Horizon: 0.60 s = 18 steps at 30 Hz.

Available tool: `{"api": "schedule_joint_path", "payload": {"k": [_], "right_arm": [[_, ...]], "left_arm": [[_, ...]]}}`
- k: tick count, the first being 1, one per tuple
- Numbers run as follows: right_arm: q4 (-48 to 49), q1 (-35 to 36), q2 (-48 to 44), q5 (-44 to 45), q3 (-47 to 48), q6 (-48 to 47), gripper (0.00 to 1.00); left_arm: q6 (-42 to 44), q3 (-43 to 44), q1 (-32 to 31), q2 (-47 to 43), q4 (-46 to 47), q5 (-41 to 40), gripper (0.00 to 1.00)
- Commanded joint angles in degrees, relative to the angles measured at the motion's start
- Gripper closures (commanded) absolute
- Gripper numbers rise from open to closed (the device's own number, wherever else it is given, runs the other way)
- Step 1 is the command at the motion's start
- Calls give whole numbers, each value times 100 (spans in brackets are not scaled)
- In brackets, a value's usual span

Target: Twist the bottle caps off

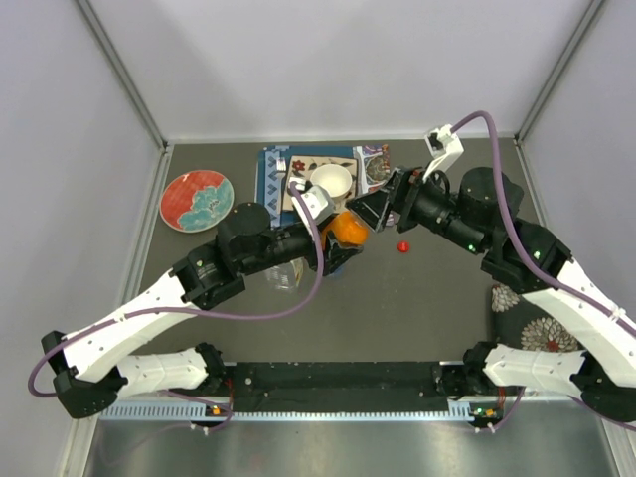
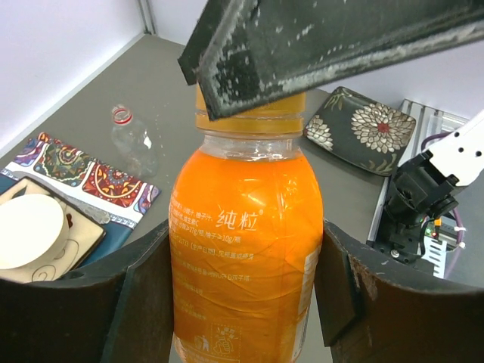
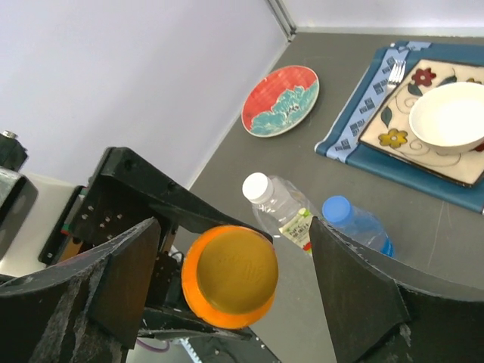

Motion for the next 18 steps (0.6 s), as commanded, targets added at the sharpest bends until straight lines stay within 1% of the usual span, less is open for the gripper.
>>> {"api": "schedule_joint_path", "payload": {"k": [1, 11, 14, 17, 18], "right_arm": [[251, 15, -7, -8, -113, 139, 20], [269, 33, -182, -26, -394, 262, 22], [295, 24, -218, -60, -456, 271, 28], [383, 24, -270, -52, -535, 262, 39], [409, 24, -279, -43, -552, 262, 43]], "left_arm": [[64, -5, -42, -114, 263, -214, 75], [38, -84, -59, -246, 359, -346, 75], [3, -154, -59, -290, 421, -337, 75], [2, -216, -68, -299, 430, -319, 75], [-6, -242, -68, -308, 430, -328, 75]]}}
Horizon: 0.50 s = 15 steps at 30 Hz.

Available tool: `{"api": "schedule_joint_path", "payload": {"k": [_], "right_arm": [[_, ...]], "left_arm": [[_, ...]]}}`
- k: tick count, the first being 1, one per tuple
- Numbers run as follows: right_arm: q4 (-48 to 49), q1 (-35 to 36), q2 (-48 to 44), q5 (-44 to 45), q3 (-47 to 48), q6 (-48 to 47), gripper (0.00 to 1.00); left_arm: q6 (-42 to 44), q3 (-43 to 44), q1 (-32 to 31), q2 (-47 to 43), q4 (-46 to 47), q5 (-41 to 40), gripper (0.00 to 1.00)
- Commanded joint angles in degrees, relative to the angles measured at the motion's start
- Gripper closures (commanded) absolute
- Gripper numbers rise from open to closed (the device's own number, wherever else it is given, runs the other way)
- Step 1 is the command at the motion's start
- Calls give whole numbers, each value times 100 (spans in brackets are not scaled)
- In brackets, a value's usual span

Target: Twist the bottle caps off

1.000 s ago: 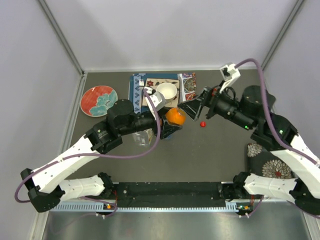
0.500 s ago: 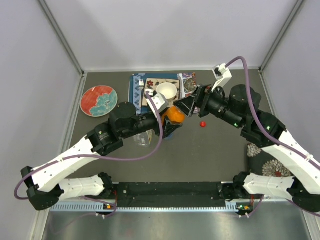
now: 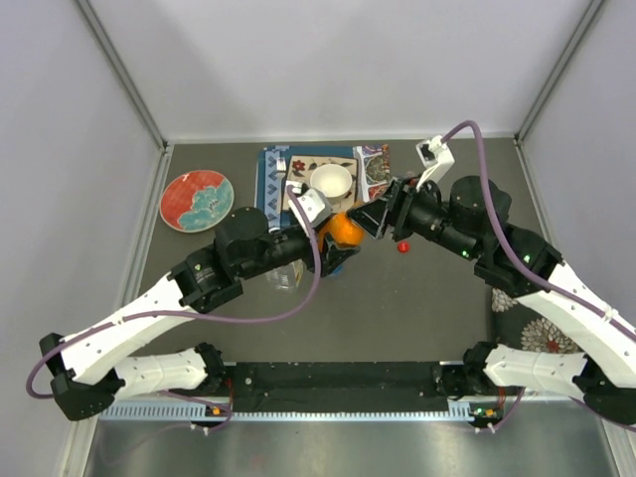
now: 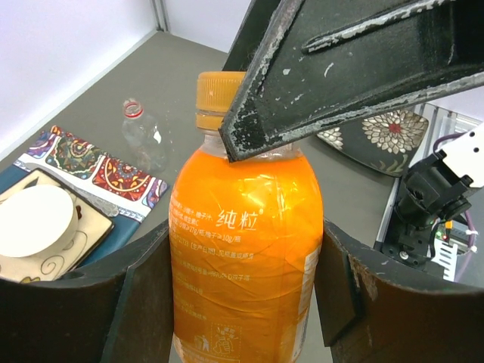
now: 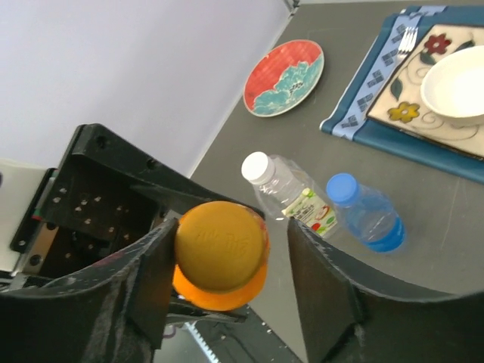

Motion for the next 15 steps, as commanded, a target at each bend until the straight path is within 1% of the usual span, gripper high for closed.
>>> {"api": "schedule_joint_path", "payload": {"k": [1, 2, 3, 7, 8, 10, 11, 12, 13, 14, 15], "right_arm": [[370, 24, -176, 40, -100, 15, 47], [397, 33, -168, 31, -109, 15, 51], [414, 24, -159, 14, -109, 24, 57], [450, 24, -97, -101, -100, 59, 66], [467, 24, -115, -101, -109, 51, 75], [511, 33, -132, -197, -127, -63, 90], [529, 24, -159, -249, -135, -125, 100], [633, 33, -168, -389, -144, -221, 100], [678, 24, -176, -808, -109, -544, 100], [687, 33, -168, -960, -74, -695, 100], [661, 24, -185, -1092, -30, -810, 100]], "left_arm": [[-30, -85, -29, -185, 397, -39, 75], [-22, -103, -29, -194, 397, -39, 75], [-4, -120, -29, -212, 397, -48, 75], [22, -138, -29, -308, 406, -101, 75], [22, -121, -29, -317, 406, -75, 75], [40, -129, -29, -343, 397, -57, 75], [40, -120, -29, -352, 397, -13, 75], [40, -129, -29, -370, 405, 205, 75], [23, -147, -20, -413, 440, 442, 75], [-21, -164, -20, -449, 493, 696, 74], [-100, -182, -11, -466, 589, 1308, 74]]}}
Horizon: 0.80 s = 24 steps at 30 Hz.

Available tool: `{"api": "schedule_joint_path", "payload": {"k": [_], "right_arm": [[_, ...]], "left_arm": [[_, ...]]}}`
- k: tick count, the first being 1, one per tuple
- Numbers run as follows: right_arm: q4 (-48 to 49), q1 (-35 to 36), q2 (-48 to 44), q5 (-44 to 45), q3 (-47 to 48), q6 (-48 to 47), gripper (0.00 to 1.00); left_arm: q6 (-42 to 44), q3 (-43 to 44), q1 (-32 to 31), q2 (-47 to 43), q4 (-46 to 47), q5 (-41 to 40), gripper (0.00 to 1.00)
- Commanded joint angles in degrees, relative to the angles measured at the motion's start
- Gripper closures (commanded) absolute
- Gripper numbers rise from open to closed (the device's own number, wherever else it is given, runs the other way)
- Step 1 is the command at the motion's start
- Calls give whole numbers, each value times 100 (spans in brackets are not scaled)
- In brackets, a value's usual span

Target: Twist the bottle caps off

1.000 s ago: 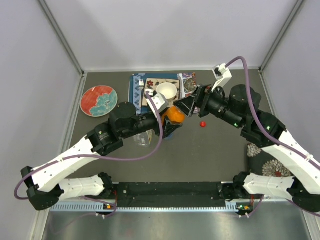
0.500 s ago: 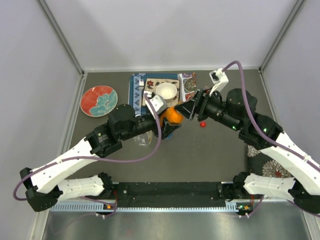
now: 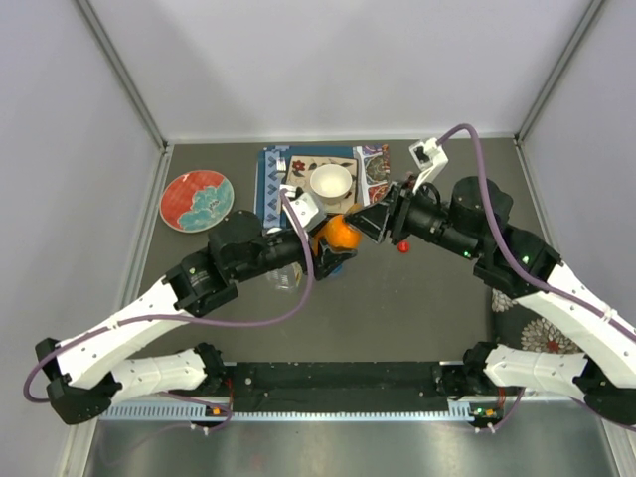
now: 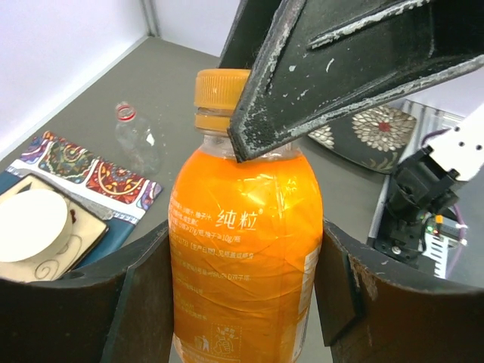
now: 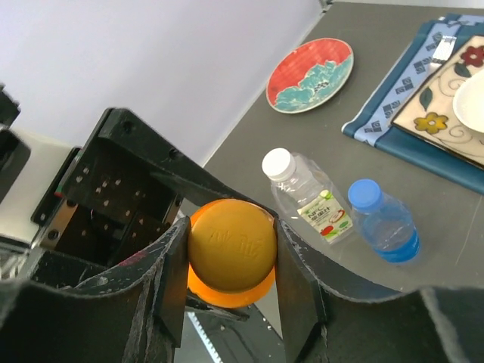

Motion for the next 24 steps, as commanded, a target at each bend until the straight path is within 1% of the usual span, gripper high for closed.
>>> {"api": "schedule_joint_path", "payload": {"k": [1, 2, 3, 4, 6, 7, 9, 10, 11, 12, 13, 14, 15, 16, 17, 18, 19, 20, 21, 22, 24], "right_arm": [[340, -7, -157, -979, 179, -978, 100], [287, 2, -166, -1138, 233, -1137, 100], [208, -7, -200, -1279, 329, -1270, 100], [199, 2, -236, -1733, 365, -1575, 100], [225, -7, -332, -2350, 409, -1876, 100], [225, -7, -454, -2910, 418, -2147, 100], [234, 2, -578, -3336, 391, -2360, 100], [173, -7, -631, -3581, 409, -2483, 100], [120, -7, -649, -3731, 435, -2553, 100], [93, -7, -649, -3889, 479, -2615, 100], [67, -15, -632, -4169, 488, -2703, 100], [49, -7, -623, -4355, 505, -2764, 100], [49, -7, -614, -4531, 497, -2843, 100], [49, -7, -605, -4854, 488, -2949, 100], [49, -15, -614, -5040, 479, -3019, 100], [40, -7, -614, -5216, 453, -3090, 100], [32, -7, -623, -5566, 435, -3229, 100], [23, -15, -640, -5709, 409, -3300, 100], [-12, -16, -675, -5815, 357, -3319, 100], [-12, -7, -684, -5946, 339, -3545, 100], [-108, -16, -693, -6114, 304, -3670, 100]], "left_arm": [[-264, -20, 54, -311, 590, 1551, 74], [-379, 23, 116, -277, 617, 1911, 73], [-510, 146, 186, -224, 643, 2767, 73], [-868, 199, 378, -93, 765, 3150, 73], [-1361, 174, 607, 5, 1116, 4064, 73], [-1964, 121, 826, 83, 1857, 4816, 72], [-2583, -28, 994, 154, 2564, 5305, 71], [-3134, -72, 1108, 241, 2872, 5681, 71], [-3409, -116, 1153, 286, 3546, 5815, 71], [-3682, -186, 1179, 338, 3900, 5947, 70], [-4250, -231, 1214, 435, 4252, 6036, 69], [-4517, -266, 1232, 497, 5021, 6167, 68], [-4772, -318, 1224, 549, 5325, 6212, 68], [-5227, -319, 1232, 689, 5641, 6256, 68], [-5440, -310, 1224, 769, 5888, 6335, 68], [-5660, -319, 1232, 909, 6447, 6361, 68], [-6123, -328, 1232, 989, 6731, 6388, 68], [-6363, -319, 1232, 1059, 7012, 6397, 68], [-6600, -328, 1232, 1208, 7624, 6414, 68], [-7055, -319, 1232, 1287, 7900, 6406, 68], [-7479, -293, 1232, 1515, 8437, 6423, 68]]}}
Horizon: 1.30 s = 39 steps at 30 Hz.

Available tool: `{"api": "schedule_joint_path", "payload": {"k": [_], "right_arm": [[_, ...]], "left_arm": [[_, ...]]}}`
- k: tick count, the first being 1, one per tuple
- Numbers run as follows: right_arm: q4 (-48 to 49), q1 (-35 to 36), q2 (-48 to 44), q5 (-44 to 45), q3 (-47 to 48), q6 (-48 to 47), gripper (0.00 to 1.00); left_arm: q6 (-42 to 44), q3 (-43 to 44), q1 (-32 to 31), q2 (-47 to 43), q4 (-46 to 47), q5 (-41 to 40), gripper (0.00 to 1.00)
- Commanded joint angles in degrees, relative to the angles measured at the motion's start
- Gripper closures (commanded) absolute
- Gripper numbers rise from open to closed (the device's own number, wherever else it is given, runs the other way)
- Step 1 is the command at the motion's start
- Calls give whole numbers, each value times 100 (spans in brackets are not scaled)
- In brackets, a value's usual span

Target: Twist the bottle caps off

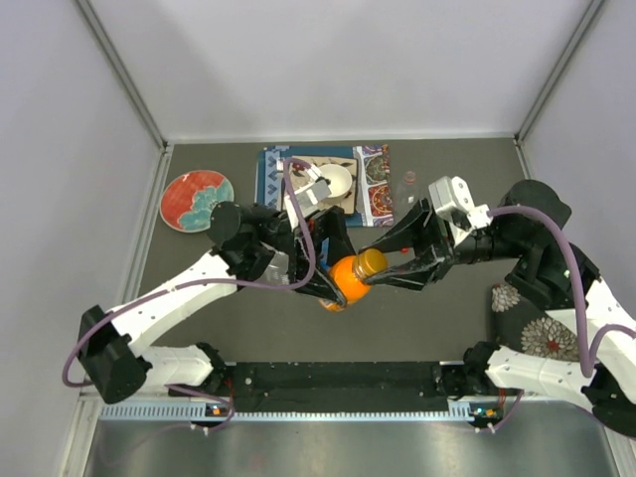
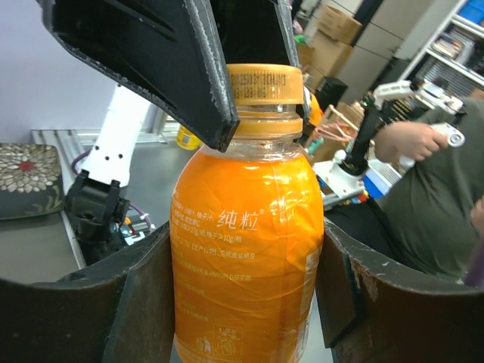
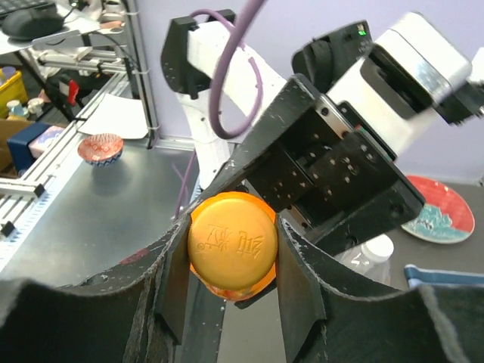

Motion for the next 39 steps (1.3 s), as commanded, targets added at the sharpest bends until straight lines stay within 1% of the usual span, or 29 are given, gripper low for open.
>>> {"api": "schedule_joint_path", "payload": {"k": [1, 4, 7, 9, 10, 11, 14, 18, 19, 20, 21, 22, 23, 24, 25, 27, 28, 33, 36, 38, 39], "right_arm": [[-494, 61, -125, -1817, 4, -503, 100], [-686, 61, -90, -2081, -22, -652, 100], [-967, 61, -63, -2030, -14, -846, 100], [-1030, 70, -81, -1863, -5, -864, 100], [-1073, 61, -124, -1767, 4, -873, 100], [-1091, 61, -159, -1748, 4, -882, 100], [-1170, 61, -282, -1739, 48, -899, 100], [-1206, 61, -327, -1696, 101, -794, 100], [-1214, 61, -327, -1495, 83, -768, 100], [-1215, 61, -335, -1337, 83, -724, 100], [-1206, 70, -336, -1118, 83, -619, 100], [-1206, 70, -336, -689, 83, -575, 100], [-1206, 61, -344, -528, 92, -548, 100], [-1197, 70, -344, -396, 92, -504, 99], [-1197, 61, -353, -142, 101, -469, 95], [-1188, 61, -353, 87, 109, -460, 94], [-1197, 61, -353, 150, 118, -460, 95], [-1197, 70, -301, 431, 144, -460, 95], [-1179, 61, -292, 545, 197, -460, 100], [-1162, 70, -318, 485, 285, -477, 100], [-1171, 61, -318, 128, 320, -547, 100]], "left_arm": [[-1910, 116, 137, 308, 2848, -123, 68], [-2457, 195, 137, 528, 3456, -79, 69], [-2626, 274, 137, 633, 3635, 0, 69], [-2547, 292, 137, 625, 3477, 88, 69], [-2329, 292, 146, 607, 3346, 149, 69], [-2197, 283, 155, 572, 2988, 158, 69], [-1652, 266, 164, 458, 2354, 220, 69], [-1247, 266, 173, 370, 1993, 185, 71], [-1116, 283, 173, 353, 1826, 176, 71], [-949, 283, 173, 326, 1581, 159, 72], [-382, 292, 164, 213, 838, 106, 73], [16, 318, 164, 142, 231, 62, 73], [481, 397, 164, 54, -341, -17, 73], [1512, 467, 155, -129, -947, -252, 73], [2036, 546, 146, -218, -2328, -403, 73], [3081, 810, 85, -368, -3278, -710, 73], [3183, 845, 85, -394, -3526, -755, 73], [3429, 793, 85, -500, -3757, -940, 73], [3640, 740, 93, -579, -3950, -1124, 73], [3719, 740, 93, -588, -4073, -1125, 73], [3702, 740, 93, -571, -4065, -1046, 73]]}}
